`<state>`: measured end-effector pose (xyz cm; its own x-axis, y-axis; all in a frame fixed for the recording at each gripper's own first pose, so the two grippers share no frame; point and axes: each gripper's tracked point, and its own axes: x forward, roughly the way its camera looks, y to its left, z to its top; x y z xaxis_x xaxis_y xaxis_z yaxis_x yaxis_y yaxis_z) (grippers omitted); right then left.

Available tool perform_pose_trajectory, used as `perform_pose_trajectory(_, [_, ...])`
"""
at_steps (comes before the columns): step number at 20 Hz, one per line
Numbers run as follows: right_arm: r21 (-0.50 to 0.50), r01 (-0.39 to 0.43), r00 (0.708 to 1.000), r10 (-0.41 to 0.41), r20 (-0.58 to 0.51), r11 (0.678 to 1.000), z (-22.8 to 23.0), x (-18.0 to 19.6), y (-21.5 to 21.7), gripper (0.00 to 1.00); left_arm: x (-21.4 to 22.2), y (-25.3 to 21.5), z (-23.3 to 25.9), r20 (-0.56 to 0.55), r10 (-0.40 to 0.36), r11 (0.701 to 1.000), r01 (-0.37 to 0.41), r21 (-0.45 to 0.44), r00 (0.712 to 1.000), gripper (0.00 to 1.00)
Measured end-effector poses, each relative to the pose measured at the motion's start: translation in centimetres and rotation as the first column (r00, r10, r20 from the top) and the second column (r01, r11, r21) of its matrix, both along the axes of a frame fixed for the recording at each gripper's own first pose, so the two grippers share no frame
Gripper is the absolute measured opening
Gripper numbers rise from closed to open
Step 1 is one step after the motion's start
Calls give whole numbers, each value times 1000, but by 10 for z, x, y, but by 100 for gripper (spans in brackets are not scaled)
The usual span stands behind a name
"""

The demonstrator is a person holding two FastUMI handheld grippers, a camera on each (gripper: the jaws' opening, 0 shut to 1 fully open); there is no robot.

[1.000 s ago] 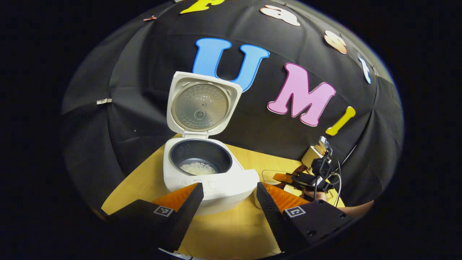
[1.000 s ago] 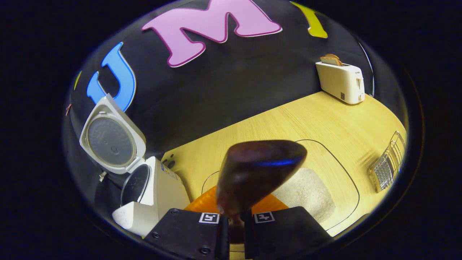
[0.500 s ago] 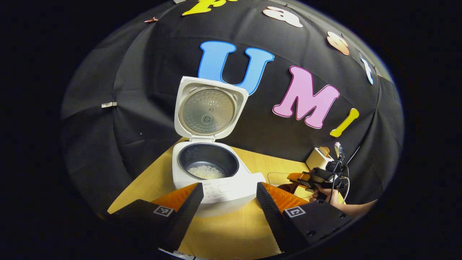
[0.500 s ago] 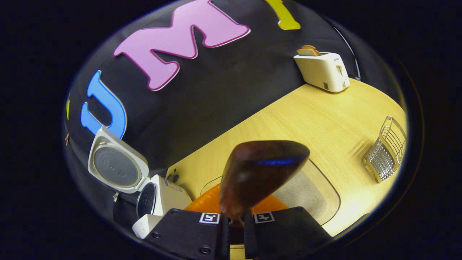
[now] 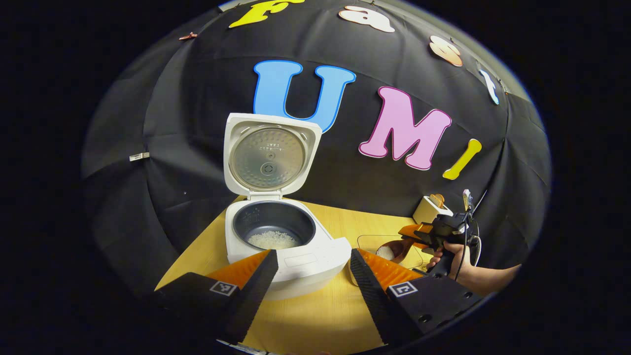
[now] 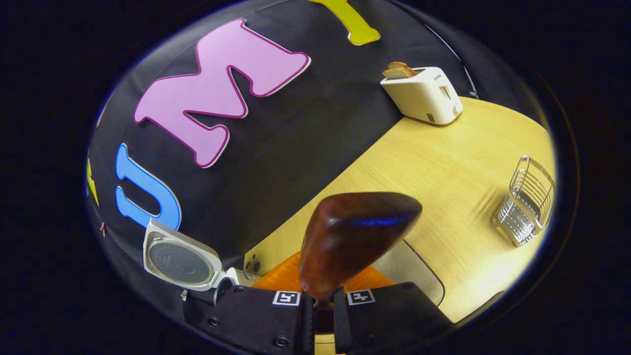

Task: Close the left gripper, press the button to open the rice cooker; take a wooden spoon from the chopstick holder with the right hand, scoop a spoonful of rice and pour it into the rice cooker, then put the wooden spoon back into the chopstick holder.

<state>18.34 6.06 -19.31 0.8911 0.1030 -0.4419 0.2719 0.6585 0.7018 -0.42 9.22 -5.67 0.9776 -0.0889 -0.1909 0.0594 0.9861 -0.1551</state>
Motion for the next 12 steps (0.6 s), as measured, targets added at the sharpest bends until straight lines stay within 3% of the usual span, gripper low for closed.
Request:
perform_pose_trajectory(7, [-15,-95,991,96,98,995,63,16,26,20,-3,-4,3,18,7,1000,-7,-14,1000,95])
perform_pose_trajectory(12, [66,-160,973,146,180,985,116,35,67,19,-7,6,-1,19,28,999,-27,-18,999,96])
